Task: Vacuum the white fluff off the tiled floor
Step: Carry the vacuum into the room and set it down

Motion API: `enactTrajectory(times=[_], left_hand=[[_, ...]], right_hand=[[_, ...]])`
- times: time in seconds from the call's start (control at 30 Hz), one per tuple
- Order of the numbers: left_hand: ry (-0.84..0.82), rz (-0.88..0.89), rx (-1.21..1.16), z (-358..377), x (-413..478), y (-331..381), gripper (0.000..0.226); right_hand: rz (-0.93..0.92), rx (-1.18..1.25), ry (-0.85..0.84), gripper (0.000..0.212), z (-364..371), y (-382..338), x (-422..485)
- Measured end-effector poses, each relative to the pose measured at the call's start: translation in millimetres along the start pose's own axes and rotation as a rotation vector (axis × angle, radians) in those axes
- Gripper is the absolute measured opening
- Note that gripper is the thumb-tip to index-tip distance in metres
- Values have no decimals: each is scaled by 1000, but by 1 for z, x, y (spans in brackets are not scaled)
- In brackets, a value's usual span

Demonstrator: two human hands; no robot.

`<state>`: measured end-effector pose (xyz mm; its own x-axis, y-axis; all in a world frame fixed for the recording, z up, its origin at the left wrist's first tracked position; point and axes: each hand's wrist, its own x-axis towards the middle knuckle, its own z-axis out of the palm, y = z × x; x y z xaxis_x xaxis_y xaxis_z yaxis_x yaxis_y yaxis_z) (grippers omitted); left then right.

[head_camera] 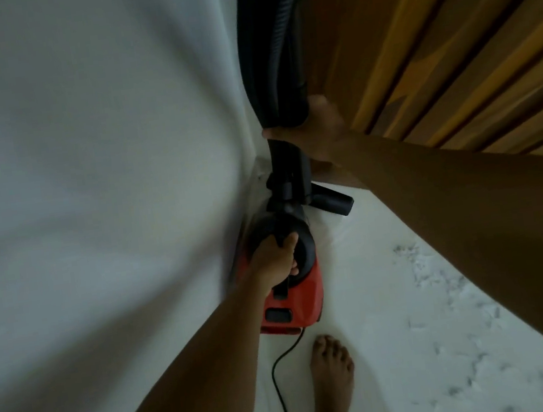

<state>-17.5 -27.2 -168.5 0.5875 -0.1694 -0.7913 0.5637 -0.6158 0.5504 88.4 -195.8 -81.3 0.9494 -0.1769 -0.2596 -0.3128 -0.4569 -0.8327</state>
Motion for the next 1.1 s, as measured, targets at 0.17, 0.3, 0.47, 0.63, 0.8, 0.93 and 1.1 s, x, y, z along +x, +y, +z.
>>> enactTrajectory(times=[0.17, 0.3, 0.47, 0.63, 0.8, 0.93, 1.1], left_hand=[[14, 79, 58, 5, -91, 6, 43], [-5, 126, 105, 6, -199, 11, 44], [-35, 207, 156, 21, -350, -6, 45], [-109, 236, 195, 50, -464, -45, 39], [-162, 248, 215, 88, -554, -89, 35], [-179, 247, 225, 126, -603, -131, 35], [-182, 267, 224, 168, -674, -193, 35]], right_hand=[[7, 66, 74, 72, -49, -53, -87], [0, 96, 129, 63, -94, -111, -192], [-23, 67, 225, 69, -127, -169, -336], [20, 58, 245, 62, -144, -192, -459], [62, 19, 246, 59, -150, -194, -565], [83, -1, 277, 47, -147, -182, -644], [49, -21, 288, 39, -146, -171, -753]])
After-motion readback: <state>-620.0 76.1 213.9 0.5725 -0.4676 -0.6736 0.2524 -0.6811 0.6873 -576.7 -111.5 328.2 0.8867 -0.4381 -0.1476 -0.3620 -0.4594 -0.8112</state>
